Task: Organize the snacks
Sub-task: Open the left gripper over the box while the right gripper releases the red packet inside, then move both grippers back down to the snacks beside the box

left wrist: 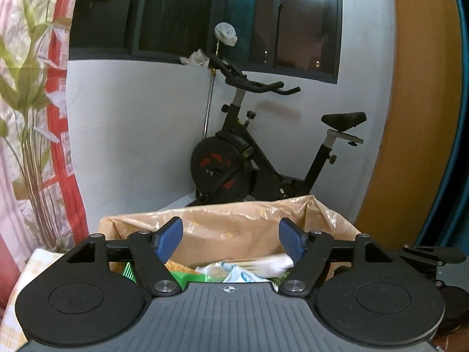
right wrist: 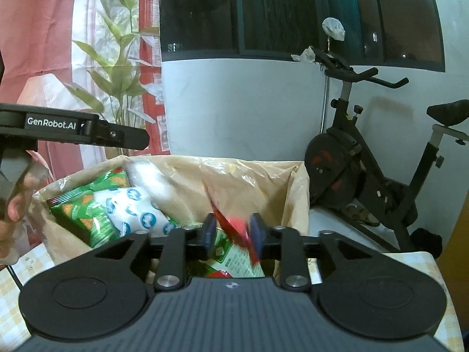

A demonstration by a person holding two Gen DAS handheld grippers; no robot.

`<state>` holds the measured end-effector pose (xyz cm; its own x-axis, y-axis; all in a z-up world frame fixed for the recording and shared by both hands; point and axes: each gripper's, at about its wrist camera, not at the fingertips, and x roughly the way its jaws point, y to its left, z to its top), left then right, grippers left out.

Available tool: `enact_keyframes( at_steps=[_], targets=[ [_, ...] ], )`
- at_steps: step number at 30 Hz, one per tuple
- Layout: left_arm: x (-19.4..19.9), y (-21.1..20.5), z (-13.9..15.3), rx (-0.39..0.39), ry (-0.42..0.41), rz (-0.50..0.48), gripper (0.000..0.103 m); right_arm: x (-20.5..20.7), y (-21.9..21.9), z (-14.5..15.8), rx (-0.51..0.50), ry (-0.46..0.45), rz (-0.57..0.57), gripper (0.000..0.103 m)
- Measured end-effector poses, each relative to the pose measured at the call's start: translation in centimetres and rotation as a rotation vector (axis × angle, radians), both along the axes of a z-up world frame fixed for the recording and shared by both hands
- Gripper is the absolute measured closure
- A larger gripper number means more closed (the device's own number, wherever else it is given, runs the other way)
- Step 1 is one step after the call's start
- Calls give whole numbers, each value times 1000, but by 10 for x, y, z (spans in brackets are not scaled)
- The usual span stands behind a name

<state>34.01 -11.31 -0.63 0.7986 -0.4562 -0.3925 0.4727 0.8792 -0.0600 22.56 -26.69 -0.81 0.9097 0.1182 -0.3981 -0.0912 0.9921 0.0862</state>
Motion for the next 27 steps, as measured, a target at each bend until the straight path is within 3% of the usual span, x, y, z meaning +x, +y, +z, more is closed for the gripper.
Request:
enact_keyframes(
  at_steps=[11, 19, 27],
  targets=[
    [-44, 28, -1, 22, 2, 8, 29, -32, 23, 6, -21, -8, 39, 67],
    [-84, 62, -4, -12, -6, 48, 29, -60, 25, 9, 1, -46, 1, 65],
    [-107, 81, -24, -52, 39, 93, 29, -90, 35, -1, -13, -48, 9, 61]
  ],
)
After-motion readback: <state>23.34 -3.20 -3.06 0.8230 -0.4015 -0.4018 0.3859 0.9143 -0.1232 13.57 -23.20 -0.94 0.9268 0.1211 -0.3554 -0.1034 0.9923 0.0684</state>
